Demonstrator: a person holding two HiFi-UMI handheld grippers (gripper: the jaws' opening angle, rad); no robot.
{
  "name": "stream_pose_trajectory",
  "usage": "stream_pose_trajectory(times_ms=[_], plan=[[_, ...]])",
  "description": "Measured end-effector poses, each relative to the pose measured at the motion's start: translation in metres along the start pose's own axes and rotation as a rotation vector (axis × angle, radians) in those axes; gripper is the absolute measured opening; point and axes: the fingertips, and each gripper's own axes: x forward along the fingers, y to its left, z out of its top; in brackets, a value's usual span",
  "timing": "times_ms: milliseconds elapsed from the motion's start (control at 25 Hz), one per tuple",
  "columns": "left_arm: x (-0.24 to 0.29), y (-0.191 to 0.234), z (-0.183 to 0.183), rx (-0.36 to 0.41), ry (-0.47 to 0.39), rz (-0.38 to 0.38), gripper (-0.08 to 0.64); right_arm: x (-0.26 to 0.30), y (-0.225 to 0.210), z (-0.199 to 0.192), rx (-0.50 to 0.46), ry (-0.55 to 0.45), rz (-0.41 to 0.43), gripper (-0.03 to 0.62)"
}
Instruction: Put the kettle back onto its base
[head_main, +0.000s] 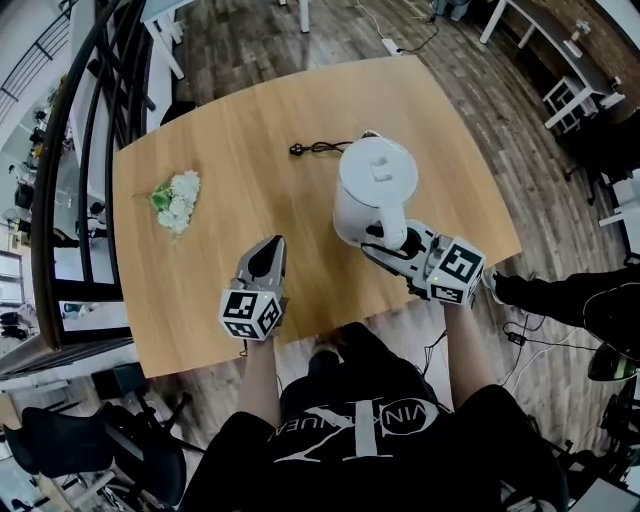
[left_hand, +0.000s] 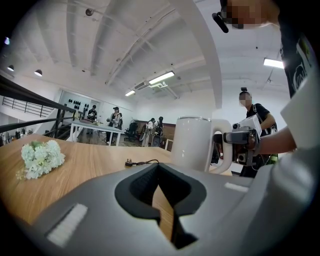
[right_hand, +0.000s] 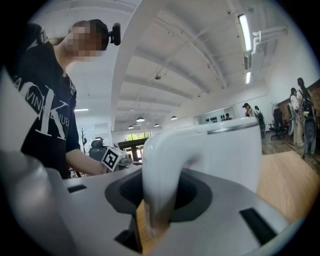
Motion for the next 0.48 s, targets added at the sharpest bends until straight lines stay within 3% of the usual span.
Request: stream_pose_trajectory(times_ms=[480], plan=[[0.0005,-0.0074,-0.0012,-0.01,0.007,-0.029,0.011,-0.0002,-0.0006,-0.0029,0.006,-0.006,-0.053,0.124]])
